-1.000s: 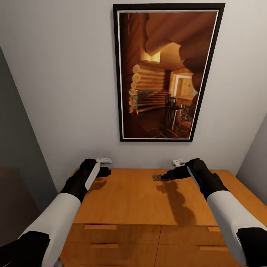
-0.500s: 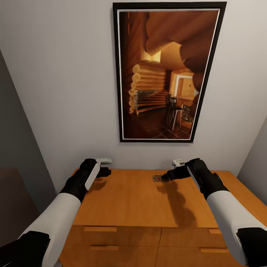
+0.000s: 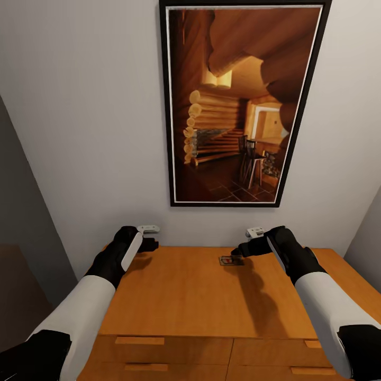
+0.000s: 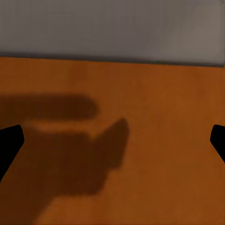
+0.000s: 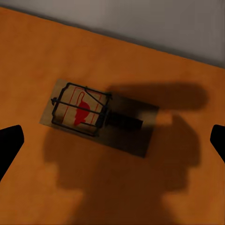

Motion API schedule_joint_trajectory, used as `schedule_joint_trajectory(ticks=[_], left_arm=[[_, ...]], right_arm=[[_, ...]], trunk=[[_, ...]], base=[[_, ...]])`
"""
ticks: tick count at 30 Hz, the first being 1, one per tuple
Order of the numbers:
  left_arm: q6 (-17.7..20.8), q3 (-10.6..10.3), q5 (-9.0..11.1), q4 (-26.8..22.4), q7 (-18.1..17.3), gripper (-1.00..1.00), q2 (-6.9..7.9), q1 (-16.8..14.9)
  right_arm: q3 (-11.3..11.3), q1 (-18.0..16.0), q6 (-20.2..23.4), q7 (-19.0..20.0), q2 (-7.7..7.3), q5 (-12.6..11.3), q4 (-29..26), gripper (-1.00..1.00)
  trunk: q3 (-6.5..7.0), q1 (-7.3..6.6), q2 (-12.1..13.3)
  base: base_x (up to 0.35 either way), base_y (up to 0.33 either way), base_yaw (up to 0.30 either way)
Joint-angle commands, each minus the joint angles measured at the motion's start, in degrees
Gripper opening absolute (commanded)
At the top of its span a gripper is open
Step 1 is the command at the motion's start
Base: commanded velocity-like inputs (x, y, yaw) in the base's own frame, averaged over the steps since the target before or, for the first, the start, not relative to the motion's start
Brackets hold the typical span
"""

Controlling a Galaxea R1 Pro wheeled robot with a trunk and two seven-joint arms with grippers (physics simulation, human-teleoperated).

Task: Take the four mousetraps from the cabinet in the bathroom and place them on the bathroom floor. Make sure all four end up on the same floor surface, and ensure that at least two of them are either under or directly next to the same bathroom sink.

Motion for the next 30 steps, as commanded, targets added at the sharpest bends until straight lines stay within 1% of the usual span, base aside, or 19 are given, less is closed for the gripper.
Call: schedule_joint_trajectory(ticks=[1, 7, 9, 11, 13, 14, 17, 19, 20, 23, 25, 26, 27, 30], left_arm=[[0.13, -0.11, 0.61, -0.04, 0.56, 1.00, 0.02, -0.04], [-0.76, -0.11, 0.68, -0.08, 0.53, 1.00, -0.03, -0.03], [-2.02, -0.13, 0.81, -0.17, 0.02, 1.00, -0.04, -0.05], [-4.08, -0.15, 1.10, -0.35, -1.12, 1.00, -0.05, -0.06], [-6.71, -0.17, 1.44, -0.70, -3.00, 1.00, -0.06, -0.07], [-9.20, -0.20, 1.76, -1.23, -5.54, 1.00, -0.03, -0.06], [-11.55, -0.31, 2.07, -2.14, -10.20, 1.00, 0.02, 0.12], [-12.38, -0.37, 2.12, -2.79, -13.47, 1.00, 0.07, 0.56], [-12.38, -0.37, 2.12, -2.79, -13.47, 1.00, 0.07, 0.56], [-13.30, -0.41, 2.05, -3.91, -17.70, 1.00, 0.13, 1.89], [-13.74, -0.43, 1.97, -5.11, -19.59, 1.00, 0.20, 3.07], [-13.88, -0.44, 1.93, -5.96, -20.26, 1.00, 0.25, 3.70], [-13.94, -0.45, 1.87, -8.17, -21.23, 1.00, 0.37, 4.99], [-13.81, -0.45, 1.80, -12.29, -22.07, 1.00, 0.79, 7.17]], right_arm=[[0.14, -0.05, 0.07, 0.49, -0.05, 0.60, -0.04, 1.00], [0.18, -0.05, -0.30, 0.49, -0.02, 0.55, 0.13, 1.00], [0.17, -0.05, -0.65, 0.49, 0.00, 0.52, 0.21, 1.00], [0.16, -0.05, -1.05, 0.49, -0.01, 0.49, 0.26, 1.00], [0.15, -0.05, -1.38, 0.49, -0.02, 0.47, 0.29, 1.00], [0.14, -0.05, -1.64, 0.51, -0.03, 0.47, 0.31, 1.00], [0.14, -0.06, -1.86, 0.54, -0.10, 0.49, 0.33, 1.00], [0.13, -0.06, -1.95, 0.54, -0.14, 0.53, 0.34, 1.00], [0.13, -0.06, -1.95, 0.54, -0.14, 0.53, 0.34, 1.00], [0.13, -0.05, -2.02, 0.56, -0.18, 0.57, 0.34, 1.00], [0.13, -0.05, -2.05, 0.53, -0.19, 0.55, 0.38, 1.00], [0.13, -0.05, -2.06, 0.52, -0.20, 0.54, 0.39, 1.00], [0.13, -0.05, -2.09, 0.51, -0.20, 0.50, 0.41, 1.00], [0.13, -0.05, -2.11, 0.53, -0.19, 0.47, 0.42, 1.00]], trunk=[[-0.08, 0.01, -0.06], [-0.08, 0.01, -0.06], [-0.08, 0.01, -0.06], [-0.08, 0.01, -0.06], [-0.08, 0.01, -0.06], [-0.08, 0.01, -0.06], [-0.08, 0.01, -0.06], [-0.08, 0.01, -0.06], [-0.08, 0.01, -0.06], [-0.08, 0.01, -0.06], [-0.08, 0.01, -0.06], [-0.08, 0.01, -0.06], [-0.08, 0.01, -0.06], [-0.08, 0.01, -0.06]], base=[[0.013, 0.000, 0.000], [0.006, 0.000, 0.000], [0.002, 0.000, 0.000], [0.002, 0.000, 0.000], [0.001, 0.000, 0.000], [0.000, 0.000, 0.000], [0.000, 0.000, 0.000], [0.000, 0.000, 0.000], [0.000, 0.000, 0.000], [0.000, 0.000, 0.000], [0.000, 0.000, 0.000], [0.000, 0.000, 0.000], [0.000, 0.000, 0.000], [0.000, 0.000, 0.000]])
